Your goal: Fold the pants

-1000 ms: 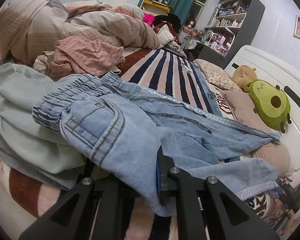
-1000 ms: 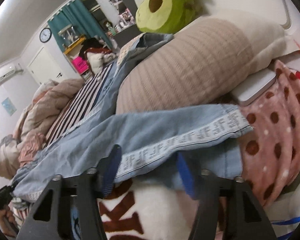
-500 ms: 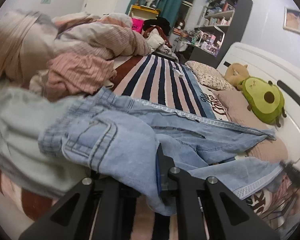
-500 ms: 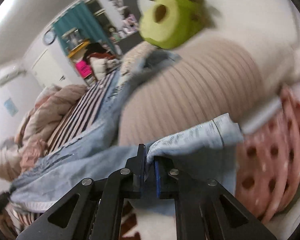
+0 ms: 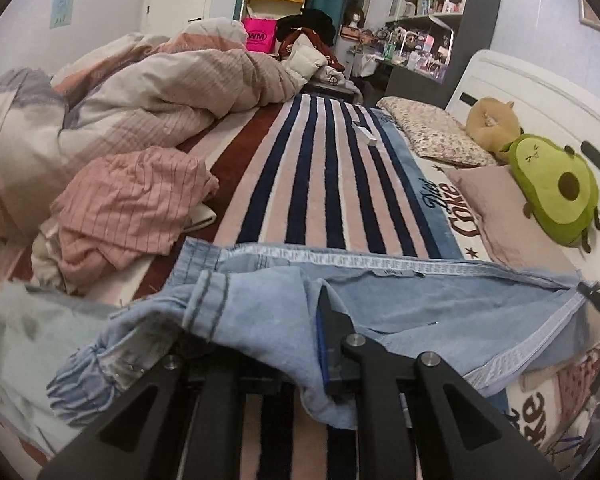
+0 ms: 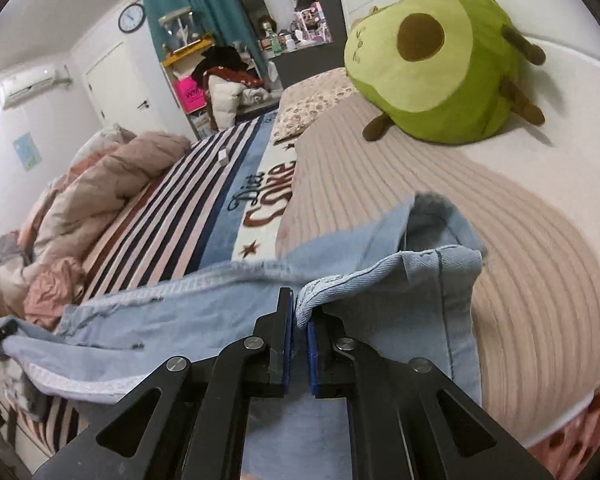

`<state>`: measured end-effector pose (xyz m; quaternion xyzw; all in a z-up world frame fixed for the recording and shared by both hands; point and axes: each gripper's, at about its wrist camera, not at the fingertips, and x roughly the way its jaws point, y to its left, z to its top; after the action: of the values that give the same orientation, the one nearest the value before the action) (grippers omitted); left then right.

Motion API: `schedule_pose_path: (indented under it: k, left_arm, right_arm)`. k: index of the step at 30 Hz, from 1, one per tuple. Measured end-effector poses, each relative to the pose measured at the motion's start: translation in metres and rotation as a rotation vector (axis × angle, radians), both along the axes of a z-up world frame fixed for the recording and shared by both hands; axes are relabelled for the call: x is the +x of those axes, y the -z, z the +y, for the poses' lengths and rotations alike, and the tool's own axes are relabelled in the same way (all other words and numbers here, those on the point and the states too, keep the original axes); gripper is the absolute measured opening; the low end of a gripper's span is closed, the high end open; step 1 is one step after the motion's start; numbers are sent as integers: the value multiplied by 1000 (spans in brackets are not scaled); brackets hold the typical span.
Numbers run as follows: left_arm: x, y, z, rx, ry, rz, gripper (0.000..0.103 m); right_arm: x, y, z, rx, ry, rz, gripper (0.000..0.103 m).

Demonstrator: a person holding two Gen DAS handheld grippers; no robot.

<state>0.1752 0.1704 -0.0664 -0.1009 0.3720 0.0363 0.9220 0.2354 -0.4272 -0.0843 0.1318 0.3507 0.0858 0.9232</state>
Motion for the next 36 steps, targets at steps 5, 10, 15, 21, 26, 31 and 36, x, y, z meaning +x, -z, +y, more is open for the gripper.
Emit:
schedule_pose_path:
  k: [5,10,15,21,26,31,36]
  left_arm:
    - [25,-1,4,0,-15,48,13]
    - [80,16,5,20,-35,147,15]
    - [146,52,18,-27,-63,231,31]
    - [150,58,21,187,-128,211,87]
    - [117,34,37,186,-122,199,87]
    - [64,24,25,38,-21,147,88]
    - [26,51,-3,-151,62,177,100]
  right_arm:
    - [17,-16,0,-24,6,-13,1]
    - [52,-17,4,-59,27,50,1]
    - [89,-15,12,-141,55,68,1]
    - [110,3,14,-236,61,148,32]
    - [91,-15,12,-285,78,68,61]
    - [44,-26,31,-141,-78,25,66]
    - [9,16,57,60,-226,165,75]
